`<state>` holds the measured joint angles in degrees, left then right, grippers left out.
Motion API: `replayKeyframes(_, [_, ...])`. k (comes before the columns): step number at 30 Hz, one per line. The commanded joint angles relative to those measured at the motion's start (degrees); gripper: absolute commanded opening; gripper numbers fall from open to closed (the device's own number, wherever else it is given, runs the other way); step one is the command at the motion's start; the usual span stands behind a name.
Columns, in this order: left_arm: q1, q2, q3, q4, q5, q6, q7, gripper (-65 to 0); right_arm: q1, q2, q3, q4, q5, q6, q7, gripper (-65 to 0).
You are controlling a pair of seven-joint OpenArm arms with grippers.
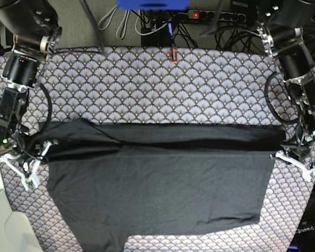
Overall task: Fold the T-shirt properly
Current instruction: 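Hold the folded shoulder edge with both grippers, adjusting grip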
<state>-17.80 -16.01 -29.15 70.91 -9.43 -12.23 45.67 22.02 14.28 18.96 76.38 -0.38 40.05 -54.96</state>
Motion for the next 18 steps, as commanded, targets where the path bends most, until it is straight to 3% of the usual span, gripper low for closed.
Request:
replayKeyframes(1, [-1.41, -0.91, -0.17, 0.95, -0.37, -0.03, -1.14, -64.6, 1.58, 1.06, 0.16, 0.15, 0.34, -0.05, 1.73, -65.0])
replayKeyframes(18, [-1.41, -0.82, -0.08, 0.95, -0.28, -0.03, -0.62, -63.6, 2.37, 1.15, 0.16, -1.61, 0.34, -0.05, 2.34, -64.4])
